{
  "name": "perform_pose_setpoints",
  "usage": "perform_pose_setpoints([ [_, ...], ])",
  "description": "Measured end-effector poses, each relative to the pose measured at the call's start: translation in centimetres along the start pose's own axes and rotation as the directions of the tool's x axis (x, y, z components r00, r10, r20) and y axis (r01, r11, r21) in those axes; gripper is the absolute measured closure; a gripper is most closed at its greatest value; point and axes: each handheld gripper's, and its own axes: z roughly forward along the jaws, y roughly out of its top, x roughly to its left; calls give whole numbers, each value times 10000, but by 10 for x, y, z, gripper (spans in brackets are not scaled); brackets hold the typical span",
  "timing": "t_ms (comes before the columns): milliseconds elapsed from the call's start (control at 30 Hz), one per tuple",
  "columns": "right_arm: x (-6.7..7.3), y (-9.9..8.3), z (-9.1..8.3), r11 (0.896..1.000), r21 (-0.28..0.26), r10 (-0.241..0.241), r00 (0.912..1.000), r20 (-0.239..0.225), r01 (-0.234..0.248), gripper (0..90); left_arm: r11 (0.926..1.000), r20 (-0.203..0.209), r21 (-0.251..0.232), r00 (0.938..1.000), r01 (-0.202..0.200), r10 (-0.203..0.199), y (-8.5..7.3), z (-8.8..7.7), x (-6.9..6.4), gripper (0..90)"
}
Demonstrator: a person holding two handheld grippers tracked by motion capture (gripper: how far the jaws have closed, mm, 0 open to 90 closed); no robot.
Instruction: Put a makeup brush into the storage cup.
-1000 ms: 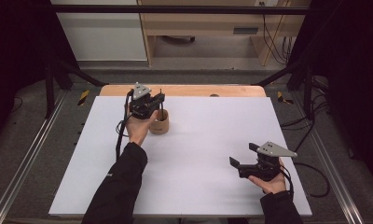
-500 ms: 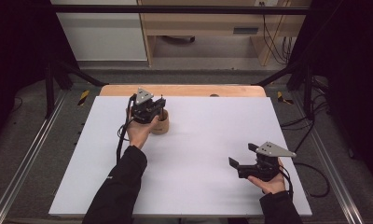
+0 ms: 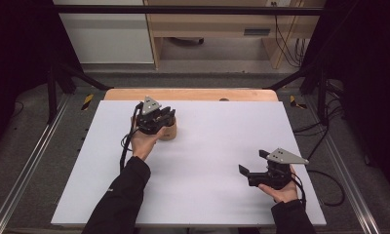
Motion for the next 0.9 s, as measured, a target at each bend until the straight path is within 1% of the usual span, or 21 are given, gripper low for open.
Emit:
perform_pose_setpoints([
  [67,0,0,0,10000,1,-1,10000,10,1,60,9999,68,-144,9999,89,-88,0,-5,0,651],
  [167,0,0,0,10000,-20,-8,10000,-3,8,59,9994,220,-277,9995,222,-216,1,-13,-1,591],
  [233,0,0,-1,10000,-27,42,10000,14,-42,59,9989,390,-343,9988,320,-307,1,-18,-1,550],
  [367,0,0,-1,10000,-53,28,10000,37,-28,59,9988,499,-431,9985,227,-205,2,-26,-2,483],
  [433,-1,1,-2,9999,-106,30,10000,24,-30,58,9982,646,-518,9976,292,-258,3,-31,-3,451],
  [567,-2,1,-4,9998,-192,59,10000,43,-58,57,9973,789,-635,9964,357,-306,3,-41,-3,403],
  [633,-2,2,-5,9997,-223,131,9999,61,-130,57,9973,834,-658,9961,330,-275,2,-47,-3,384],
  [800,-3,2,-7,9995,-306,114,9999,96,-111,55,9971,884,-704,9958,297,-234,1,-60,-1,340],
  [900,-4,2,-8,9992,-378,131,9999,107,-127,54,9962,992,-749,9944,443,-367,0,-67,1,306],
])
